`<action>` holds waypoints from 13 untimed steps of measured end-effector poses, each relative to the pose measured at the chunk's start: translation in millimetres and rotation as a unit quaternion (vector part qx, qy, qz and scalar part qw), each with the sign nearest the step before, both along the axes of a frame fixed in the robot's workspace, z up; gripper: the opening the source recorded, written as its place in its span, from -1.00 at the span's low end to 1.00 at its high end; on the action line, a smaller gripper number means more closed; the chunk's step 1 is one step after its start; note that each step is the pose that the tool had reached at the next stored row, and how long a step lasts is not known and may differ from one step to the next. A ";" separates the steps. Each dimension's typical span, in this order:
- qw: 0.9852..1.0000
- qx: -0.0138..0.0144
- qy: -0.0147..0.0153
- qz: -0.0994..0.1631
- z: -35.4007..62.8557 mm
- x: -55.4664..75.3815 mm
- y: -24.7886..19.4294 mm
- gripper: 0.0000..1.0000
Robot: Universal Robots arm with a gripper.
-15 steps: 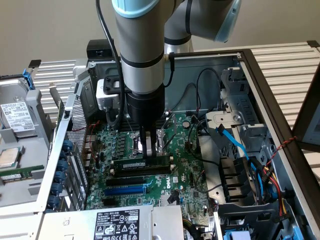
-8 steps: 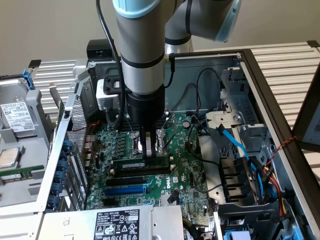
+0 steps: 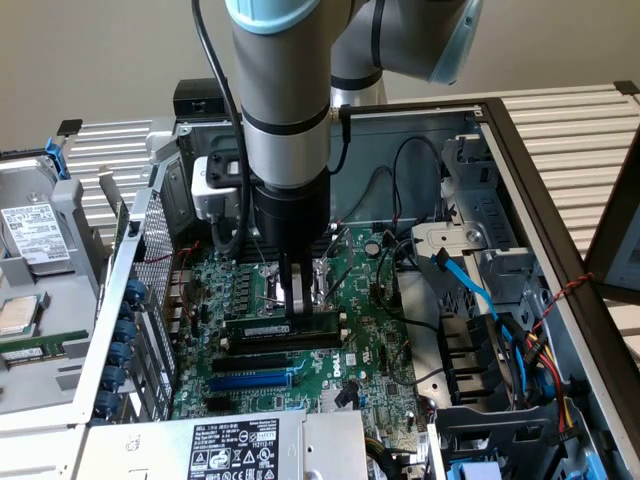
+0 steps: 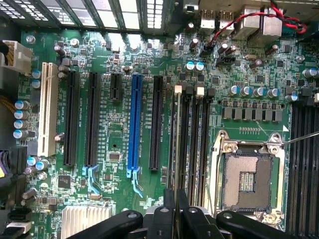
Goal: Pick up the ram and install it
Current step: 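Insert the ram into the slot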
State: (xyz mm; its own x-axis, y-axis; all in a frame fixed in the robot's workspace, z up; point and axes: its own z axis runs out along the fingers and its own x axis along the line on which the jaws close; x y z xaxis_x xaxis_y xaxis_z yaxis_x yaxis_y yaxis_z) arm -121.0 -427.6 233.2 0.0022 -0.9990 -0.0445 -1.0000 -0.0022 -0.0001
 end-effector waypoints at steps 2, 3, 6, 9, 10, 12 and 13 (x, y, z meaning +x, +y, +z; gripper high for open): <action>1.000 0.000 0.001 0.000 0.1 0.4 -0.2 -0.73; 1.000 0.000 0.002 0.000 0.1 0.7 -0.3 -0.73; 1.000 0.000 0.003 -0.001 0.1 1.1 -0.7 -0.73; 1.000 0.000 0.004 -0.003 0.1 2.0 -1.1 -0.73; 1.000 0.000 0.004 -0.003 0.1 2.2 -1.6 -0.73; 1.000 0.000 0.004 -0.004 0.0 2.3 -1.7 -0.73; 1.000 0.000 0.004 -0.004 0.1 2.3 -1.6 -0.73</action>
State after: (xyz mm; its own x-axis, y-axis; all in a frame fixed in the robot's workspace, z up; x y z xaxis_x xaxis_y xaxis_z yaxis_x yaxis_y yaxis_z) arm -118.7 -429.3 233.3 -0.0054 -0.9990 -0.0444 -1.0000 0.0051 0.0072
